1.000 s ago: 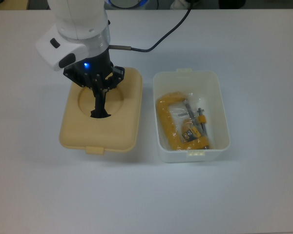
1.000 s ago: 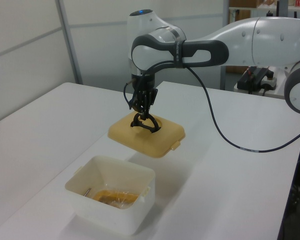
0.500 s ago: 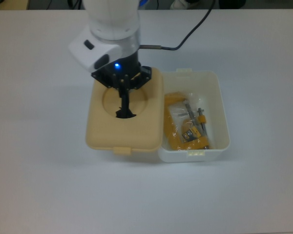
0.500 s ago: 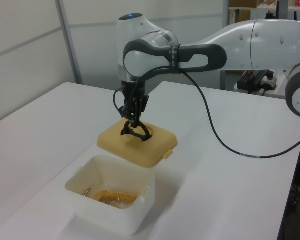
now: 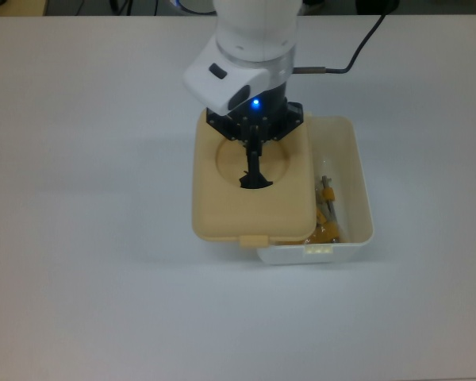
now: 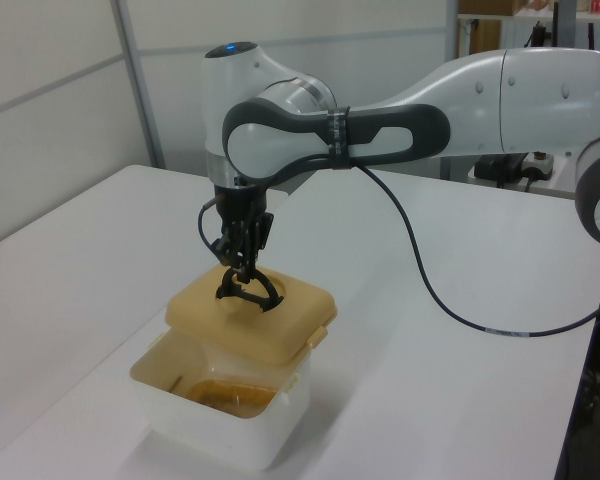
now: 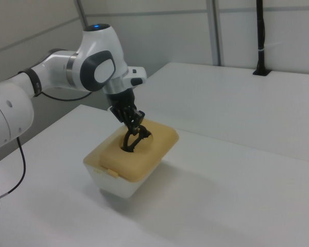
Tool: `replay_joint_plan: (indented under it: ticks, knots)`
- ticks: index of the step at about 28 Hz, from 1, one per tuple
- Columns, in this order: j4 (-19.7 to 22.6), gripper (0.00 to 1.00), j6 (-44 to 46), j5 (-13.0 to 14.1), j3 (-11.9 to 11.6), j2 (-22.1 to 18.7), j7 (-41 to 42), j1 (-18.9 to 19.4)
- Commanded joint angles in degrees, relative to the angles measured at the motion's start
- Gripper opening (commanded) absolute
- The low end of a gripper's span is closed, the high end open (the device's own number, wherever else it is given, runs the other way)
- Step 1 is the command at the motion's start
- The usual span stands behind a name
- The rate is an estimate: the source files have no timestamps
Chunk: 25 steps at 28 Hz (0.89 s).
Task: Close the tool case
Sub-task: 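Lower the lid onto the box rim and press it down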
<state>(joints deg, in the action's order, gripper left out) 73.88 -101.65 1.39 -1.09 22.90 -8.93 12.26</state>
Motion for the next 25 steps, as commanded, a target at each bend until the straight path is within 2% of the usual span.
replay_joint_plan:
  ticks: [1, 14, 25]
  knots:
    - [-0.14, 0.00, 0.84, 0.89, 0.22, -0.49, -1.36, 1.45]
    - [-1.72, 0.00, 0.58, 0.89, 0.39, 0.56, -2.15, 5.49]
    - [-1.90, 0.00, -1.44, 0.54, 2.67, 2.50, -2.76, 6.02]
